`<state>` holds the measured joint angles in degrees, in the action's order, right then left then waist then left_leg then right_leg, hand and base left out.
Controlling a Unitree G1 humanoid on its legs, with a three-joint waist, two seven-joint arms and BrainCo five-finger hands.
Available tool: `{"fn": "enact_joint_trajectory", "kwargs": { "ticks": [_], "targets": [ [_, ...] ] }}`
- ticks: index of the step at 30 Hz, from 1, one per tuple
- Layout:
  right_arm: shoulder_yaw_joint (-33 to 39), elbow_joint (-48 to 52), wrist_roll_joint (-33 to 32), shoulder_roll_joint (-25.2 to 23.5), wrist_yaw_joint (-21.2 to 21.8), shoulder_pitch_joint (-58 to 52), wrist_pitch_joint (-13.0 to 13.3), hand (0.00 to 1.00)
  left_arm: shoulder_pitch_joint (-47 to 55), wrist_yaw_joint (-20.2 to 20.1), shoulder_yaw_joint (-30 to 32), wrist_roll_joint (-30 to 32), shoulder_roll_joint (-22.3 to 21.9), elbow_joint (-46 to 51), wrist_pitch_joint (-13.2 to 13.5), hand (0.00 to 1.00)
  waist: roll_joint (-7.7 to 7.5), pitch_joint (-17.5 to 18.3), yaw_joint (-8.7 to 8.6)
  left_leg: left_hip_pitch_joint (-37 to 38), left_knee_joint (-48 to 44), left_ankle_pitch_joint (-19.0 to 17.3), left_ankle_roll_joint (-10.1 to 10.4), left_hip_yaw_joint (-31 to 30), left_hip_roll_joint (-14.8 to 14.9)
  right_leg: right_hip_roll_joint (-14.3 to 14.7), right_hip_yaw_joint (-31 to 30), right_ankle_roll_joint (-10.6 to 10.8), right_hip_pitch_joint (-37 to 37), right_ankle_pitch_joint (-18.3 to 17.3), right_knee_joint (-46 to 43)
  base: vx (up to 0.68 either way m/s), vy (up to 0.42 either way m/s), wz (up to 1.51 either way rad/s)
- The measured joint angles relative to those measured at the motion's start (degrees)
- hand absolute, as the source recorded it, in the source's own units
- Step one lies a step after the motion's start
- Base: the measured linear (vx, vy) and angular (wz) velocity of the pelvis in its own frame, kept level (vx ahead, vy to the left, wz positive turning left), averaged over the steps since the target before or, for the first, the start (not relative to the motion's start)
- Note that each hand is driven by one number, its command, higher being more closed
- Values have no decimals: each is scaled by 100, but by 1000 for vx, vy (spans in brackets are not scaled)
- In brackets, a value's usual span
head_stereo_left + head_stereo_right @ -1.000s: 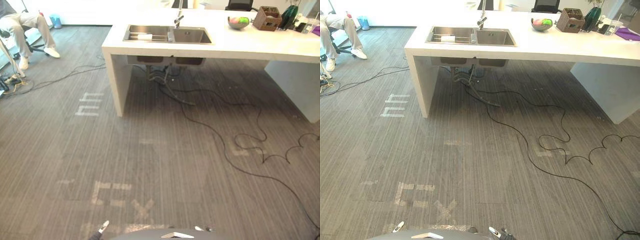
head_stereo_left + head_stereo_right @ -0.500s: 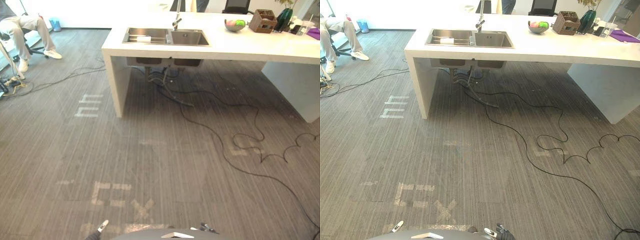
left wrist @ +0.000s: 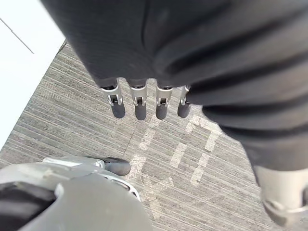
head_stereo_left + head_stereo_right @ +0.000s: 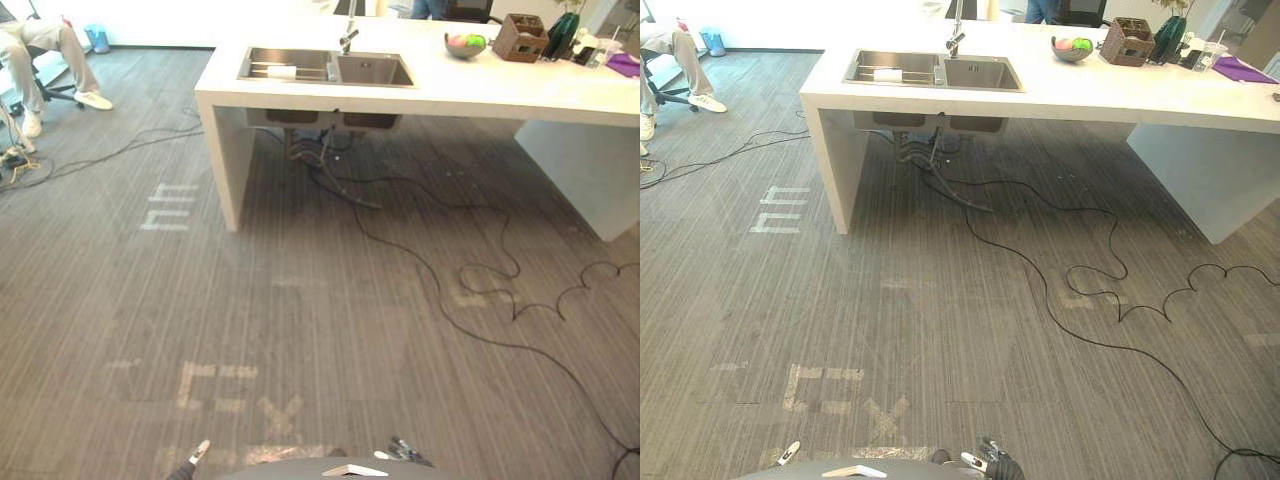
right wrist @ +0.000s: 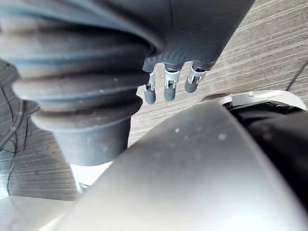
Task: Walk over to the sink, pick up the cup, carry it to the dishwasher, place the cup inside the dishwasher, then close the dishwasher door
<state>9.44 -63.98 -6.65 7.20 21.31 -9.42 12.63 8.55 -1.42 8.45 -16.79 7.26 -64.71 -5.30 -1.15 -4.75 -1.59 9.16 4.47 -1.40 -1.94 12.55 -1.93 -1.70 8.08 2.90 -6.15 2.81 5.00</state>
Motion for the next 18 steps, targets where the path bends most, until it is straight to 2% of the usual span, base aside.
{"fn": "enact_joint_trajectory", "kwargs": {
  "ticks": [2,3,5,6,7,9,10,12,14,15,17,18],
  "targets": [
    [32,3,-89,-4,87,3,81,0,2,103,-2,-18,-23,2,30,0,20,2,-1,-4,-9,-64,-2,-5,-7,-15,-4,6,49,-139,-137,-25,-5,-1],
    [44,16,-95,-11,141,4,160,0,1,196,-2,-51,-40,12,45,0,32,-37,-22,-77,-179,-191,-41,-22,-6,-73,21,-7,250,-399,-605,-17,27,5],
    [135,73,-217,-99,141,6,269,0,-1,278,-4,-58,-32,63,95,0,-28,-84,-41,-203,-586,-509,-79,-85,-75,-305,64,178,668,-960,-1702,-3,36,10],
    [227,118,-272,-129,139,-24,346,0,6,339,-7,-70,-33,89,154,0,-20,-147,-43,-212,-749,-626,-159,-124,-141,-434,49,188,968,-1183,-2615,13,32,11],
    [256,224,-352,-149,151,-19,389,0,9,399,-7,-113,-47,87,167,0,-20,-175,-52,-180,-876,-723,-231,-153,-144,-601,27,90,1518,-1152,-3803,26,32,11],
    [259,225,-475,-170,181,-3,499,0,32,480,-5,-158,-46,90,174,0,-29,-212,-107,-30,-942,-825,-243,-199,-91,-662,52,38,1880,-1281,-4573,121,12,20],
    [256,221,-520,-188,186,-5,521,0,44,499,1,-228,-45,86,176,0,-27,-214,-133,76,-943,-880,-210,-279,-27,-681,159,43,1967,-1412,-4494,242,-23,38],
    [259,223,-627,-218,187,-6,573,0,32,500,51,-237,-58,92,177,0,-16,-214,-202,108,-946,-964,-126,-402,104,-683,374,21,2061,-1416,-3735,268,-61,37],
    [335,293,-795,-226,197,-63,693,0,-18,498,76,-224,-93,119,206,0,100,-306,-197,157,-1093,-1180,21,-469,367,-658,508,65,2262,-964,-2583,389,-132,18],
    [360,372,-826,-225,196,-69,722,0,-48,501,106,-222,-116,119,210,0,142,-369,-189,171,-1198,-1295,80,-470,468,-625,488,77,2306,-804,-2320,438,-177,0],
    [425,657,-884,-240,196,-212,821,0,-111,596,257,-241,-220,133,328,0,243,-523,-177,256,-1586,-1738,376,-472,773,-474,240,170,2449,-298,-1622,508,-242,-4],
    [424,784,-898,-294,197,-325,861,0,-93,648,382,-244,-276,215,425,0,224,-548,-189,448,-1731,-2023,511,-466,881,-476,81,184,2409,-272,-1540,506,-276,11]
  ]
}}
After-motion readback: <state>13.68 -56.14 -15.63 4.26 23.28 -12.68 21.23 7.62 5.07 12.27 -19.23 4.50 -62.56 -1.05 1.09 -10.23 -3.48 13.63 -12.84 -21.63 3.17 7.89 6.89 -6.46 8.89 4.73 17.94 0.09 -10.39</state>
